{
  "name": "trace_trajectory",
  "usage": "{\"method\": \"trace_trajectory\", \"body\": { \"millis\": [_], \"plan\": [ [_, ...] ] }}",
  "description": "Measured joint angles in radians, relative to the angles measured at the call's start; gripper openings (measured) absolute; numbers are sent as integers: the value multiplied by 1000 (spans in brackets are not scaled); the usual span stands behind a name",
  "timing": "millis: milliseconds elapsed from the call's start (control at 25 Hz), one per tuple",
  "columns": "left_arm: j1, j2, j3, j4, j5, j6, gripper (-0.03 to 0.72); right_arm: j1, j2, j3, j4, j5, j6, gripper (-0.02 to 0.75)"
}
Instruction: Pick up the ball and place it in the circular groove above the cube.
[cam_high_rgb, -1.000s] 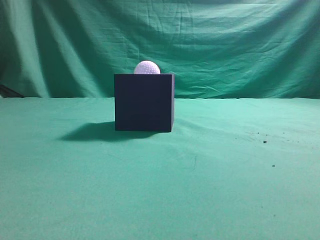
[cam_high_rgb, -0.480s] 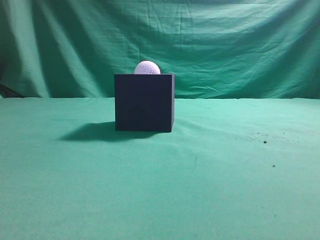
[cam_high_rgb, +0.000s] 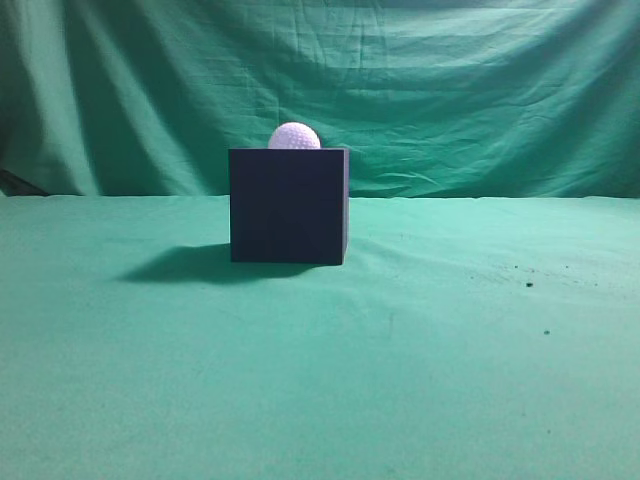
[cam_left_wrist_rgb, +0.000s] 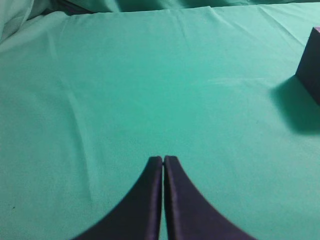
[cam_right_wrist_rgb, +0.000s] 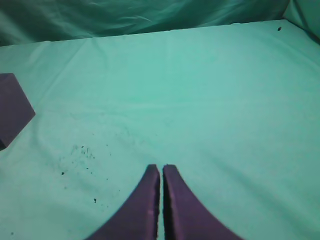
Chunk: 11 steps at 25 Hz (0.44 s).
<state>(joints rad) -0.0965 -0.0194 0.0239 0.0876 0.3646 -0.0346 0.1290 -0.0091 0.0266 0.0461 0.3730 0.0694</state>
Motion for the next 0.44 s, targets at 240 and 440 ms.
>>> {"method": "trace_trajectory", "body": {
  "millis": [240,440],
  "plan": [
    [0,0,0,0,0,0,0,0,0,0,0,2,-4,0],
    [0,0,0,0,0,0,0,0,0,0,0,2,-5,0]
  ]
}}
